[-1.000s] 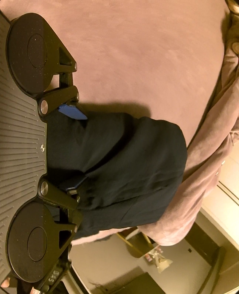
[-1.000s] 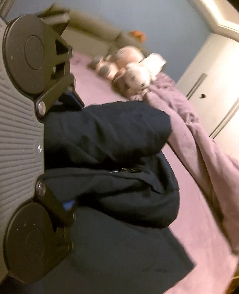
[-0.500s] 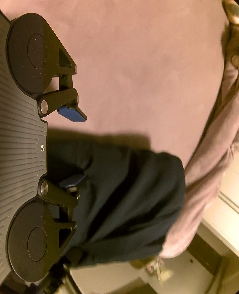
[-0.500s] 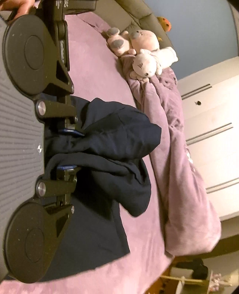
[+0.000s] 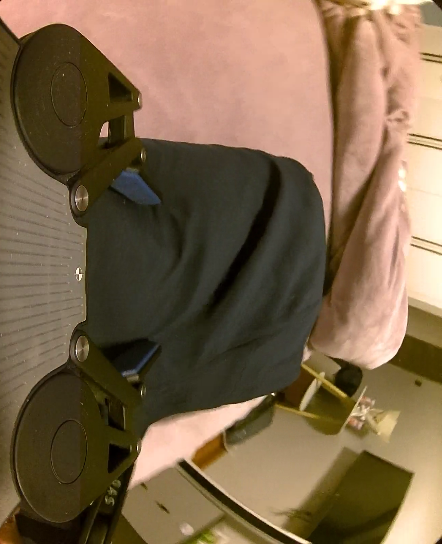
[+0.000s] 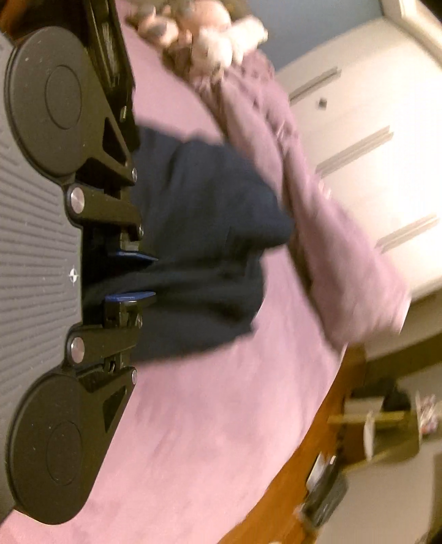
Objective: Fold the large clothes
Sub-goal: 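Press the folded bundle flat with the left tool and release both tools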
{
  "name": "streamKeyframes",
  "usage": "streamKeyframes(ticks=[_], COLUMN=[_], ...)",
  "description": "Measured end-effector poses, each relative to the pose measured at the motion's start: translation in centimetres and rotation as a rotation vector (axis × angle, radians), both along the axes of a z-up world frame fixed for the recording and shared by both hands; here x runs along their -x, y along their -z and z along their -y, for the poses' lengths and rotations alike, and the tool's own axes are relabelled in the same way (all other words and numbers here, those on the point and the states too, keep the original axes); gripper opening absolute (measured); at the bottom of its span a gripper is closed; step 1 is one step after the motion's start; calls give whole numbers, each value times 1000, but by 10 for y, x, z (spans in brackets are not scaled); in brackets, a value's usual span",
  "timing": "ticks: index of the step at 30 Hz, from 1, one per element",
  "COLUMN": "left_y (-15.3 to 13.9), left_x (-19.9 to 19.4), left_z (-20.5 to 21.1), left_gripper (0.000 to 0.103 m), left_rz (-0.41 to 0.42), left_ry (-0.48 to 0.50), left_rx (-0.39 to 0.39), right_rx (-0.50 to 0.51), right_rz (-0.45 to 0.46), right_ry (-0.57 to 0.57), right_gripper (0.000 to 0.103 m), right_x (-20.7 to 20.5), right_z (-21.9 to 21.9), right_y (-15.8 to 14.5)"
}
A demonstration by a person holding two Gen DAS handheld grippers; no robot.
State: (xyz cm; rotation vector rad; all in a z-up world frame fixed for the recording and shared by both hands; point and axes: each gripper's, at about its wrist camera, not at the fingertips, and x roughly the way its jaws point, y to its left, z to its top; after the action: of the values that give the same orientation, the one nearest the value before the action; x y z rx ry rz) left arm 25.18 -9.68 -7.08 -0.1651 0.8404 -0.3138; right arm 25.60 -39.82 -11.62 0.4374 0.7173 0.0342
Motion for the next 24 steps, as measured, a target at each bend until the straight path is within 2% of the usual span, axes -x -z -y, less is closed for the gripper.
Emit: streamKeyframes(ticks=[1, 3, 6, 9, 12, 15, 17, 18, 20, 21, 22, 24], left_y=[0, -1, -2, -4, -6, -9, -10, -11, -10, -9, -8, -7], left_x=[1, 5, 1, 1, 5, 10, 13, 15, 19, 22, 25, 29], left_z=[1, -7, -17, -15, -13, -15, -21, -26, -39, -49, -57, -68], left_gripper=[93, 93, 93, 93, 93, 93, 93, 93, 92, 94, 94, 92], left_rz=[8, 18, -4, -4, 4, 9, 7, 0, -27, -35, -42, -71], left_ry=[2, -4, -39, -38, -31, -18, -18, -30, -68, -82, -89, -113], left_rx=[-5, 15, 80, 77, 59, 58, 55, 49, 40, 56, 87, 122], right_rx=[14, -53, 0, -17, 28, 78, 90, 152, 248, 262, 311, 405], right_rz=[-42, -36, 34, 121, 162, 167, 114, 62, -68, -99, -96, -13], right_ry=[19, 38, 44, 2, -71, -86, -83, -74, -56, -66, -62, -79], right_gripper=[18, 19, 20, 20, 20, 20, 20, 18, 17, 10, 5, 4], right_x=[-1, 5, 16, 16, -4, -42, -69, -84, -103, -104, -102, -93], right_z=[4, 14, 9, -7, -43, -72, -81, -88, -93, -88, -87, -87], right_y=[10, 12, -17, -51, -77, -86, -77, -64, -26, -6, 10, 28])
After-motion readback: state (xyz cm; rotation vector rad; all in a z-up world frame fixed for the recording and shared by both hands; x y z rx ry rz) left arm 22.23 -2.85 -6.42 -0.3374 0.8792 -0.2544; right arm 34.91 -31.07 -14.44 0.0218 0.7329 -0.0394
